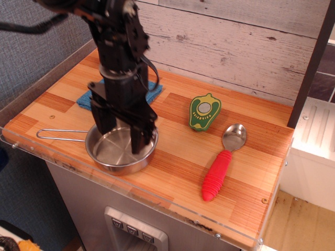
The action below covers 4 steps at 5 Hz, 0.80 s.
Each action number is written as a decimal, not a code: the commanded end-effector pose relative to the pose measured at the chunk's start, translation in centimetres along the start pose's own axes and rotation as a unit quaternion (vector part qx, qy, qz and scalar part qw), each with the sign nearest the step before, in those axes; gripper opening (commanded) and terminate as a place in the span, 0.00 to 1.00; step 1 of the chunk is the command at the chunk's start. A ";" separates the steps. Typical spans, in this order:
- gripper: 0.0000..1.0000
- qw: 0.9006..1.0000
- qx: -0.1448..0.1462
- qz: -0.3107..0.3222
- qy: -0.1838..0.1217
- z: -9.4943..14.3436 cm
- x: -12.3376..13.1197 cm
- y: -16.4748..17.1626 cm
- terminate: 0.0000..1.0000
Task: Put the pot on top of the napkin.
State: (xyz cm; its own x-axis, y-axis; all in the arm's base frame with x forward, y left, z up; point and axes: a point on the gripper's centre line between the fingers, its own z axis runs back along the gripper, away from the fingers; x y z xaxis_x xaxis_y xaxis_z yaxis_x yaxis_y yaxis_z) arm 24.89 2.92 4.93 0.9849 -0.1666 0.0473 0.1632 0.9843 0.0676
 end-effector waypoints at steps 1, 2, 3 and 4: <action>1.00 0.999 0.013 -0.035 -0.037 0.9 0.2 -2.0 0.00; 1.00 0.999 0.017 -0.041 -0.027 -0.2 0.4 -2.4 0.00; 1.00 0.999 0.025 -0.040 -0.008 -1.6 0.7 -2.3 0.00; 1.00 0.999 0.026 -0.034 -0.001 -2.3 0.9 -2.1 0.00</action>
State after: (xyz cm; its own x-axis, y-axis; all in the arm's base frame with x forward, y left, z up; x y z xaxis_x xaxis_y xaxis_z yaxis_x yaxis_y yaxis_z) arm 24.90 0.74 1.70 0.9734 -0.2292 0.0067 0.2270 0.9674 0.1126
